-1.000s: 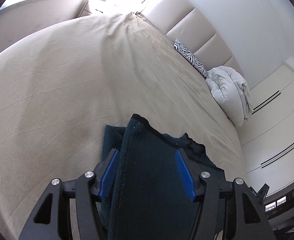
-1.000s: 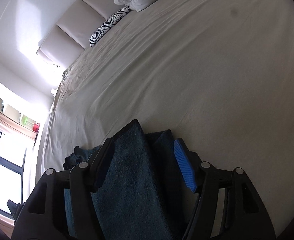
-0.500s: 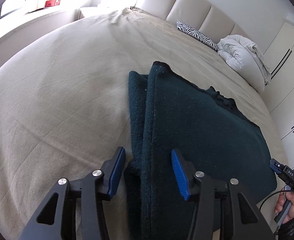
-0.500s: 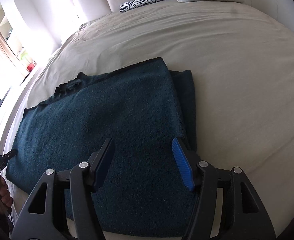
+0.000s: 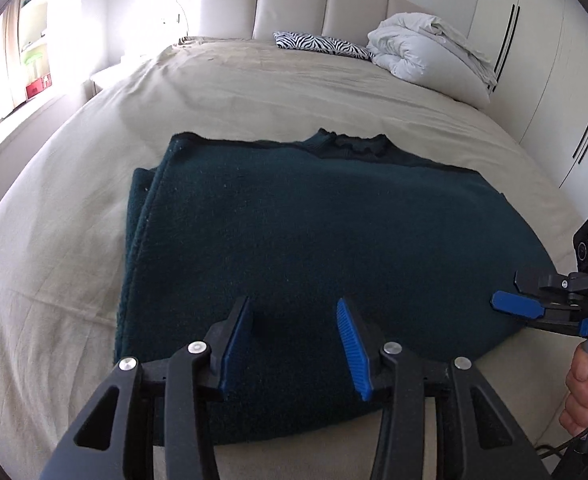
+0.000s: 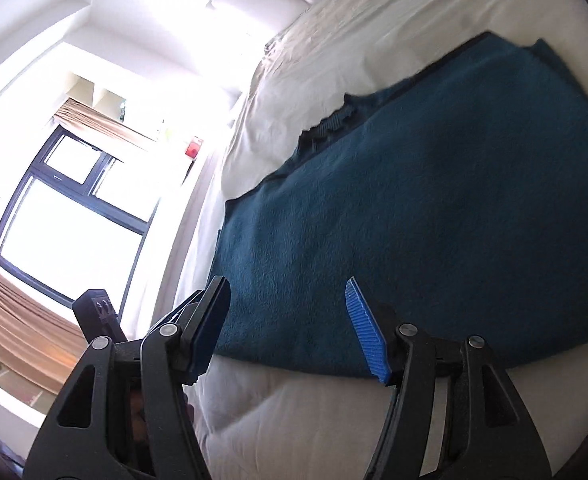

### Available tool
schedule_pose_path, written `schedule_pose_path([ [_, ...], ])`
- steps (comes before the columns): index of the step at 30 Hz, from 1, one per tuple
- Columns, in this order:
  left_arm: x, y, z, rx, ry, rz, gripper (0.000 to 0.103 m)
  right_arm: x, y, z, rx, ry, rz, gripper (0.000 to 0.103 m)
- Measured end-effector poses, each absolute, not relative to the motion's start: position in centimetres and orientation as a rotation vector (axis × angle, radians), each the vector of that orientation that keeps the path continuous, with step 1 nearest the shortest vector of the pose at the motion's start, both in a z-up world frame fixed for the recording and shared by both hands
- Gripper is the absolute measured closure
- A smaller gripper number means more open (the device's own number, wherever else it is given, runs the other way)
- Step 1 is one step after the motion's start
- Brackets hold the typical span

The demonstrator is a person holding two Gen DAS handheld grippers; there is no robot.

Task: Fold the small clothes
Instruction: 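Lay the folded hem down and open both grippers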

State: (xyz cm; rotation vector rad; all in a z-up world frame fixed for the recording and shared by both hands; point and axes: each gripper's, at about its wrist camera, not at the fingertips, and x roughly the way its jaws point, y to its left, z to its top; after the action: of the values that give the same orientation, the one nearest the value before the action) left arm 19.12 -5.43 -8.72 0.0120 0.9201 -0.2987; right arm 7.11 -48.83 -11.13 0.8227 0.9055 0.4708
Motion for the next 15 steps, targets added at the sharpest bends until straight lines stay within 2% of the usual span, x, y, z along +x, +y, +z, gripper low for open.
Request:
schedule_pose_path([
  [2,18.6,-5.1,-9.9,0.036,0.921,-0.28,0.057,7.2,-47.9,-14.0,0.821,1.001,0.454,0.047],
  [4,17.8,-4.3,-10.1,0.046,0.909,-0.279,0.057,6.6,-49.2,-15.3,0.85,0.994,0.431,0.069],
  [11,16.1,-2.0,-9.4,0.033,0.907,-0.228,0.058,1.4,-61.0,-15.4,1.013,0.809,0.118,0.071],
  [13,15.3,-2.5,-8.0,0.02,0.883,-0.244,0.059,-0.3,-62.7,-14.4,1.023,0.77,0.042,0.067],
  [15,14.8,-4.7,-6.8,0.035,0.855,-0.293,0.055,-1.3,-62.6,-13.2,1.042,0.74,0.055,0.065],
])
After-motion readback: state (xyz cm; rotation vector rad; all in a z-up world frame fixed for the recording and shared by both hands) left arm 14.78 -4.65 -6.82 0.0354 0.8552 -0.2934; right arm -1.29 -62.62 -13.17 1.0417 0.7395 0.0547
